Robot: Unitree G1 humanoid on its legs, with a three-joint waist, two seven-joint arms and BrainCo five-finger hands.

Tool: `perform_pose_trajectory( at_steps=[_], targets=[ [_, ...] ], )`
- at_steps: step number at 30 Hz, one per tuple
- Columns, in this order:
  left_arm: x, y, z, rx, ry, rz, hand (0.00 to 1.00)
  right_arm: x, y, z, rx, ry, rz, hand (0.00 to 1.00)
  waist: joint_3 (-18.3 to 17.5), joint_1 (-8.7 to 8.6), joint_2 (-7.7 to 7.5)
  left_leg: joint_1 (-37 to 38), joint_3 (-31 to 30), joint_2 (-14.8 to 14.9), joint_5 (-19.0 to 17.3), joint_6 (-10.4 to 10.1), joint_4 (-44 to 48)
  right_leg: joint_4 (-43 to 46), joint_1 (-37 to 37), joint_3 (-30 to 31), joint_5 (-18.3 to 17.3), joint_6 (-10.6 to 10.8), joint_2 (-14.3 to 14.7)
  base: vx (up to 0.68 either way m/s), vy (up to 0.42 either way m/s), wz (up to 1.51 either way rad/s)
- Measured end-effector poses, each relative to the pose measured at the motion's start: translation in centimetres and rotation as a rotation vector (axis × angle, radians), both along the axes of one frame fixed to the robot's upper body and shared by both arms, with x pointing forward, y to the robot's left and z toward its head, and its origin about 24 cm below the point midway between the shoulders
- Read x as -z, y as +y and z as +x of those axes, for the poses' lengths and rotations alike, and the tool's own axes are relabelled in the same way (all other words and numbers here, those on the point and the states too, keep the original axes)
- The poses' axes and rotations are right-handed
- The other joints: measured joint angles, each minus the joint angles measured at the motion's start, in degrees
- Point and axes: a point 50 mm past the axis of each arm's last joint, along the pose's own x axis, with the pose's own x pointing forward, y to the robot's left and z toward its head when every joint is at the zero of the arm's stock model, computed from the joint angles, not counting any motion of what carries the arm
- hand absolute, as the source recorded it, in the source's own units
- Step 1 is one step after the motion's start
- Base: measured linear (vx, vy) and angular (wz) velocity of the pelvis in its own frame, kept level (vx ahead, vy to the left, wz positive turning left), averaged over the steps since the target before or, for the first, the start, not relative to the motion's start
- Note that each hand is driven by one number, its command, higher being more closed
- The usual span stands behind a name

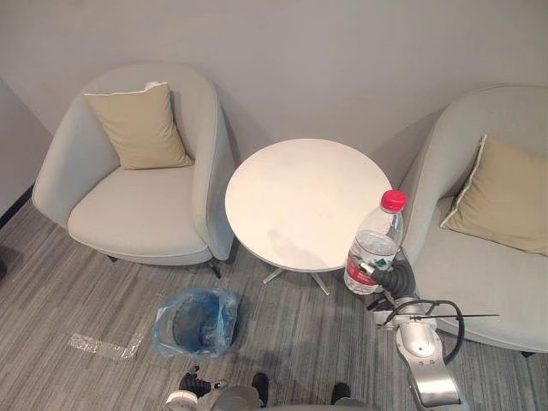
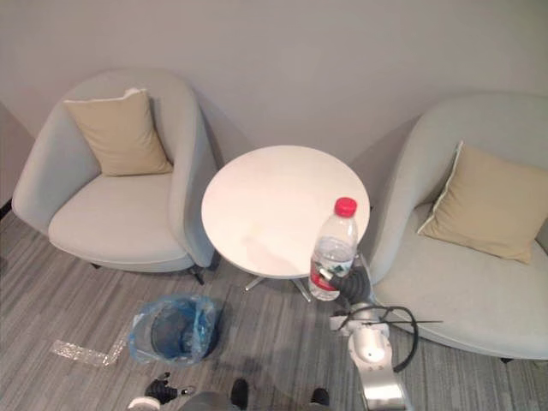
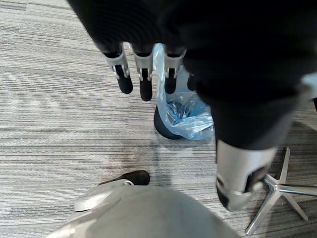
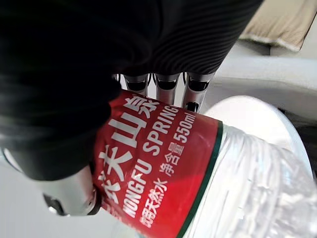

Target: Gather rubbish on tea table into small bin, then transfer packed bag to large trash can.

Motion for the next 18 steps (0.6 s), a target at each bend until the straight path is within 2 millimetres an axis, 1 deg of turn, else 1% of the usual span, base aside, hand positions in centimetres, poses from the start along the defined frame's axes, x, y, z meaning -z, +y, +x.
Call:
perform_pose_trajectory(
  at_steps=[1, 2, 3, 4, 5, 6, 7, 8, 9, 10, 11, 12, 14, 15, 17, 18],
  targets=[
    [0.0, -0.1, -0.1, -0.001, 0.001, -0.002, 0.00, 0.3, 0.0, 0.0, 0.001, 0.013, 0.001, 1.00, -0.2, 0.20, 0.54, -1.6, -0.4, 0.2, 0.4, 0.1, 0.9, 2.3, -1.3, -1.1, -1.0, -0.1, 0.0, -0.04, -0.009, 0.37],
    [0.1, -0.1, -0.1, -0.001, 0.002, -0.003, 0.00, 0.4, 0.0, 0.0, 0.002, 0.018, 0.001, 1.00, -0.3, 0.18, 0.67, -2.0, -0.7, 0.3, 0.6, 0.0, 0.9, 3.3, -1.9, -1.5, -1.6, -0.3, -0.1, -0.07, -0.019, 0.46],
    [0.0, -0.2, -0.2, -0.003, -0.001, -0.005, 0.00, 0.7, 0.0, 0.1, 0.005, 0.030, 0.002, 1.00, -0.4, 0.20, 0.77, -2.6, -0.7, 0.4, 1.0, 0.5, 0.4, 4.7, -2.6, -2.5, -2.4, -0.5, -0.2, -0.08, -0.025, 0.37],
    [0.0, -0.2, -0.1, -0.003, -0.004, -0.006, 0.00, 0.9, -0.1, 0.1, 0.011, 0.041, 0.003, 1.00, -0.4, 0.15, 0.81, -2.7, 0.1, 0.6, 0.1, 2.7, -0.6, 5.1, -2.6, -3.6, -2.7, -0.6, -0.3, -0.12, -0.047, 0.45],
    [0.0, -0.1, 0.0, -0.006, -0.003, -0.003, 0.00, 1.1, -0.1, 0.1, 0.018, 0.052, 0.007, 1.00, -0.6, 0.08, 0.64, -2.5, 4.7, 1.4, -1.4, 6.1, -1.8, 5.2, -2.5, -5.1, -2.8, -0.7, -0.9, -0.08, -0.041, 0.77],
    [0.0, 0.0, 0.0, 0.001, 0.001, 0.004, 0.00, 1.0, -0.2, 0.1, 0.031, 0.042, 0.006, 1.00, -1.2, -0.97, 0.20, -2.4, 10.1, 2.1, -2.6, 7.9, -4.3, 4.3, -2.5, -7.5, -2.8, -0.7, -2.0, -0.04, -0.005, 1.01],
    [-0.1, -0.1, 0.3, 0.015, -0.003, 0.008, 0.00, 0.9, -0.4, 0.1, 0.047, 0.034, 0.006, 1.00, -1.5, -2.12, -0.30, -2.3, 13.8, 2.8, -2.3, 6.8, -4.7, 3.5, -2.5, -9.6, -2.2, -1.1, -3.1, 0.03, 0.087, 1.23],
    [-0.1, -0.4, 0.7, 0.040, -0.008, 0.011, 0.00, 0.8, -0.8, 0.1, 0.070, 0.032, 0.000, 1.00, -1.5, -2.88, 0.70, -3.3, 19.2, 4.8, -1.5, 5.8, -3.5, 3.9, -2.4, -12.6, -1.8, -0.6, -3.3, 0.02, 0.098, 1.19],
    [-0.1, -0.9, 0.8, 0.055, -0.007, 0.005, 0.00, 0.9, -1.5, 0.0, 0.095, 0.038, -0.010, 1.00, -1.7, -3.43, 2.12, -3.4, 21.1, 6.3, 1.9, 3.8, -4.2, 4.9, -2.2, -13.8, -2.6, -0.2, -2.4, 0.02, 0.134, 1.09],
    [-0.1, -1.4, 0.8, 0.071, -0.011, -0.001, 0.00, 1.1, -1.8, 0.0, 0.120, 0.047, -0.011, 1.00, -1.4, -3.35, 2.91, -2.1, 20.2, 6.4, 7.3, -0.4, -7.1, 5.8, -1.3, -15.1, -3.3, 0.2, -2.1, 0.00, 0.082, 0.88],
    [-0.1, -1.3, 0.9, 0.080, -0.015, 0.005, 0.00, 1.3, -1.7, 0.0, 0.128, 0.056, -0.003, 1.00, -1.4, -3.28, 2.45, -1.1, 19.0, 5.6, 8.4, -0.1, -9.0, 6.0, -0.6, -15.8, -3.3, 0.3, -2.4, 0.02, 0.110, 0.61],
    [-0.2, -1.1, 1.0, 0.089, -0.022, 0.014, 0.00, 1.6, -1.3, 0.0, 0.121, 0.064, 0.010, 1.00, -1.3, -2.98, 1.97, -0.1, 18.0, 4.8, 9.1, 0.0, -11.0, 6.3, -0.1, -16.1, -3.7, 0.8, -3.0, 0.02, 0.081, 0.40],
    [-0.5, -0.7, 1.3, 0.103, -0.036, 0.028, 0.00, 1.9, -0.2, 0.4, 0.103, 0.072, 0.043, 1.00, -0.6, -2.21, 0.81, 0.4, 17.9, 3.8, 9.2, 0.3, -11.5, 6.6, 0.2, -16.1, -4.0, 1.4, -3.9, 0.02, 0.086, 0.14],
    [-0.5, -0.4, 1.3, 0.104, -0.039, 0.032, 0.00, 2.2, 0.5, 0.6, 0.079, 0.083, 0.053, 1.00, -0.4, -1.79, 0.49, 0.5, 17.9, 3.4, 9.0, 0.7, -11.5, 7.2, 0.1, -16.0, -4.3, 1.6, -4.6, 0.02, 0.088, 0.05],
    [-0.5, -0.2, 1.3, 0.105, -0.040, 0.037, 0.00, 2.8, 1.7, 1.0, 0.044, 0.110, 0.067, 1.00, 0.0, -1.48, -0.07, 0.9, 18.1, 1.7, 7.6, 1.5, -11.5, 11.5, -1.2, -15.5, -6.8, 2.5, -7.4, 0.05, 0.152, 0.05],
    [-0.5, -0.1, 1.2, 0.104, -0.040, 0.040, 0.00, 3.2, 2.2, 1.0, 0.023, 0.131, 0.070, 1.00, 0.5, -1.29, -0.82, 1.7, 18.3, 0.3, 6.9, 1.9, -11.3, 15.0, -2.0, -14.8, -8.7, 2.9, -10.1, 0.08, 0.175, 0.05]
  ],
)
